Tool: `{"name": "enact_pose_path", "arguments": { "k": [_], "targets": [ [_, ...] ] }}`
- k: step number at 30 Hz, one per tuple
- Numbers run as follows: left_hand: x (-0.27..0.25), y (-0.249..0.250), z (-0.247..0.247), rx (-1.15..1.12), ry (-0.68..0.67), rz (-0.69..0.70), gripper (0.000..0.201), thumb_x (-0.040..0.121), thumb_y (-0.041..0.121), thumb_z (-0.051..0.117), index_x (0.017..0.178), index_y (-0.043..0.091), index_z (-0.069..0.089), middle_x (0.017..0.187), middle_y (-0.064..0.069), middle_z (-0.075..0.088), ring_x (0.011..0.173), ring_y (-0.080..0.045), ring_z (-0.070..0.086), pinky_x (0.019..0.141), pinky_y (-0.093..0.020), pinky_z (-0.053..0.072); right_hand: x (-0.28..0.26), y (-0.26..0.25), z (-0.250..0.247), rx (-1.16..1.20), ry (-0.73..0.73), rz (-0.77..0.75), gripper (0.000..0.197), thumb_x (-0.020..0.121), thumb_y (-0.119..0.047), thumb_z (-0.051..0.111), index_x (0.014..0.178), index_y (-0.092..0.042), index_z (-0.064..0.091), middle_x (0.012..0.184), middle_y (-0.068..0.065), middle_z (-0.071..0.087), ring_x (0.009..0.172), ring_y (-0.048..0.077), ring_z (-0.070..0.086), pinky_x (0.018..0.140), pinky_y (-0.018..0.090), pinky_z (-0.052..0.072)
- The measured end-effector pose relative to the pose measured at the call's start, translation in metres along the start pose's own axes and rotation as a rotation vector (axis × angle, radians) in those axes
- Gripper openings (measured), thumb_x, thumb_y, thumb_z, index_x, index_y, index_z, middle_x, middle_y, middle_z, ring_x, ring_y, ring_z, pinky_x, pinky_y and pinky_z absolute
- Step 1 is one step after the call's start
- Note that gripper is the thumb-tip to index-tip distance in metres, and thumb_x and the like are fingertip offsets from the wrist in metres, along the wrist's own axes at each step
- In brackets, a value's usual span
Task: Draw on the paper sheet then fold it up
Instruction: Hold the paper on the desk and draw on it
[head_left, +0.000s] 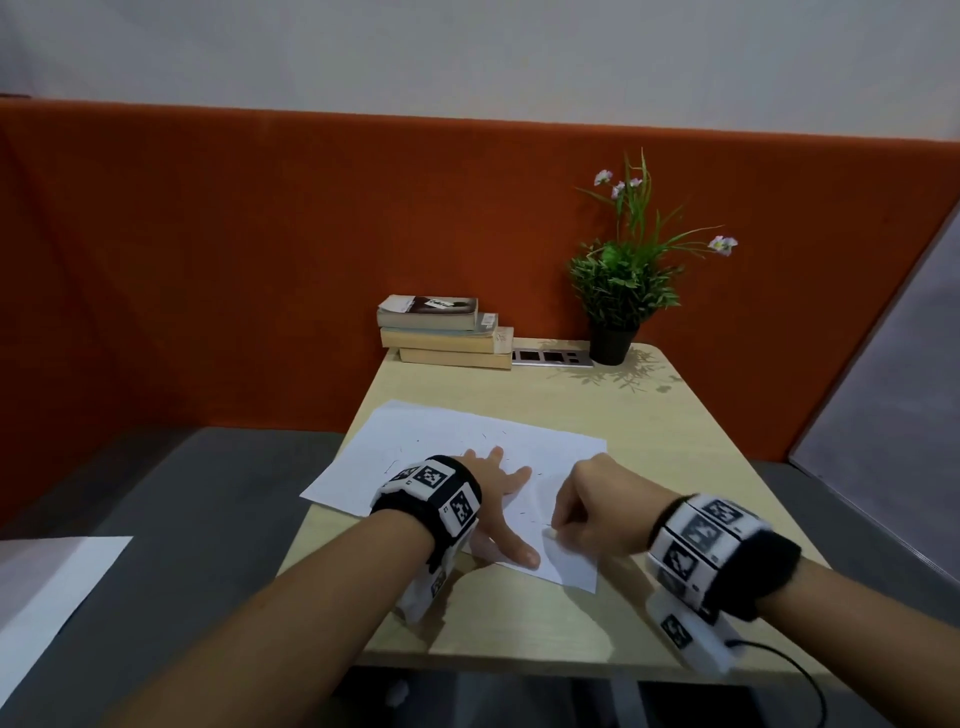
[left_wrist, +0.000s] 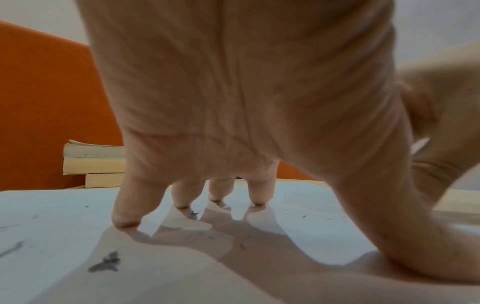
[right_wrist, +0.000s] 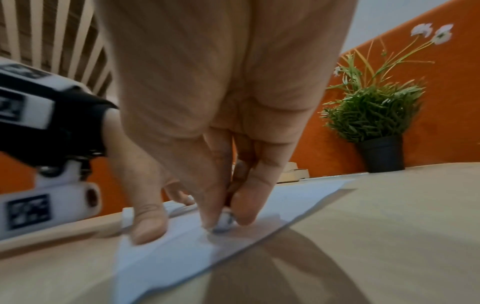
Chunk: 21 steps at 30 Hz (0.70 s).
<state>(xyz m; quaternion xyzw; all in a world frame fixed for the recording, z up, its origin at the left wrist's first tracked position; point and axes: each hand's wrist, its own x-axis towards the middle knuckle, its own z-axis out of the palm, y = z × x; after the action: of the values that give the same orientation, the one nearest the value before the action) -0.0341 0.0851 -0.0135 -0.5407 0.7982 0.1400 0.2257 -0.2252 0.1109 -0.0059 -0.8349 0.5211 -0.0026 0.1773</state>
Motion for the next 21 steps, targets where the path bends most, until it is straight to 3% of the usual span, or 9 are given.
{"name": "enact_pose_path", "arguments": {
  "k": [1, 3, 5, 6, 8, 10, 11, 16, 21],
  "targets": [
    [-0.003, 0.002, -0.003, 0.006, -0.003, 0.015, 0.124, 0.073, 0.083, 0.063, 0.161, 0.033, -0.009, 0.169, -0.007, -0.013, 0.155, -0.034, -0.002, 0.121, -0.053, 0.015, -0.006, -0.001, 0.002, 0.015, -0.006, -0.023, 0.014, 0.088, -0.022, 0.071, 0.083, -0.013, 0.080, 0.075, -0.006, 0.076, 0.063, 0.005, 0.066, 0.061, 0.019, 0.055],
    [-0.010, 0.009, -0.013, 0.023, 0.000, 0.035, 0.116, 0.075, 0.077, 0.069, 0.162, 0.022, 0.015, 0.166, -0.011, 0.021, 0.152, -0.028, 0.022, 0.117, -0.043, 0.030, -0.012, -0.004, 0.004, 0.052, -0.015, -0.069, 0.012, 0.086, -0.018, 0.070, 0.087, -0.015, 0.082, 0.079, -0.009, 0.077, 0.067, 0.002, 0.065, 0.061, 0.013, 0.049],
    [-0.012, 0.016, -0.020, 0.013, 0.046, 0.058, 0.105, 0.066, 0.077, 0.076, 0.143, 0.012, 0.047, 0.142, -0.008, 0.054, 0.129, -0.025, 0.053, 0.104, -0.039, 0.047, -0.014, -0.009, 0.004, 0.071, -0.037, -0.104, 0.015, 0.084, -0.013, 0.071, 0.090, -0.018, 0.083, 0.086, -0.009, 0.079, 0.072, 0.001, 0.067, 0.065, 0.010, 0.050],
    [-0.012, 0.019, -0.020, -0.013, 0.070, 0.080, 0.105, 0.058, 0.080, 0.077, 0.135, 0.012, 0.053, 0.136, -0.006, 0.057, 0.122, -0.024, 0.057, 0.100, -0.041, 0.050, -0.014, -0.010, 0.004, 0.075, -0.046, -0.117, 0.017, 0.083, -0.012, 0.071, 0.090, -0.019, 0.083, 0.086, -0.009, 0.079, 0.072, -0.001, 0.066, 0.064, 0.009, 0.049],
    [-0.010, 0.022, -0.014, -0.062, 0.081, 0.134, 0.110, 0.055, 0.081, 0.078, 0.141, 0.021, 0.047, 0.155, -0.009, 0.038, 0.139, -0.028, 0.042, 0.110, -0.048, 0.042, -0.014, -0.011, 0.003, 0.088, -0.055, -0.112, 0.017, 0.083, -0.012, 0.071, 0.090, -0.021, 0.083, 0.078, -0.013, 0.075, 0.069, -0.003, 0.064, 0.063, 0.007, 0.046],
    [-0.005, 0.021, -0.003, -0.089, 0.069, 0.166, 0.120, 0.063, 0.077, 0.078, 0.158, 0.034, 0.020, 0.169, -0.003, 0.003, 0.154, -0.029, 0.010, 0.121, -0.054, 0.022, -0.013, -0.008, 0.002, 0.111, -0.052, -0.082, 0.013, 0.083, -0.016, 0.073, 0.089, -0.020, 0.083, 0.070, -0.017, 0.070, 0.066, -0.006, 0.062, 0.062, 0.007, 0.045],
    [-0.003, 0.020, 0.001, -0.100, 0.070, 0.167, 0.124, 0.064, 0.077, 0.077, 0.160, 0.038, 0.009, 0.170, 0.001, -0.006, 0.156, -0.027, 0.001, 0.122, -0.054, 0.017, -0.011, -0.006, 0.001, 0.114, -0.048, -0.065, 0.011, 0.084, -0.017, 0.073, 0.088, -0.020, 0.083, 0.069, -0.018, 0.069, 0.064, -0.006, 0.061, 0.062, 0.007, 0.045],
    [-0.005, 0.021, 0.001, -0.067, 0.066, 0.142, 0.125, 0.067, 0.076, 0.077, 0.159, 0.044, -0.001, 0.170, 0.008, -0.007, 0.156, -0.021, 0.001, 0.122, -0.052, 0.018, 0.016, 0.002, -0.013, 0.016, 0.022, 0.042, 0.009, 0.082, -0.017, 0.077, 0.088, -0.017, 0.083, 0.080, -0.009, 0.075, 0.077, 0.007, 0.069, 0.069, 0.020, 0.056],
    [-0.010, 0.021, -0.004, -0.079, 0.066, 0.137, 0.129, 0.069, 0.072, 0.078, 0.161, 0.037, -0.006, 0.169, 0.008, -0.008, 0.156, -0.019, 0.000, 0.122, -0.049, 0.016, 0.038, 0.006, -0.019, -0.058, 0.069, 0.065, 0.015, 0.087, -0.011, 0.071, 0.096, -0.009, 0.083, 0.092, 0.006, 0.079, 0.089, 0.020, 0.072, 0.081, 0.030, 0.060]
  ]
}}
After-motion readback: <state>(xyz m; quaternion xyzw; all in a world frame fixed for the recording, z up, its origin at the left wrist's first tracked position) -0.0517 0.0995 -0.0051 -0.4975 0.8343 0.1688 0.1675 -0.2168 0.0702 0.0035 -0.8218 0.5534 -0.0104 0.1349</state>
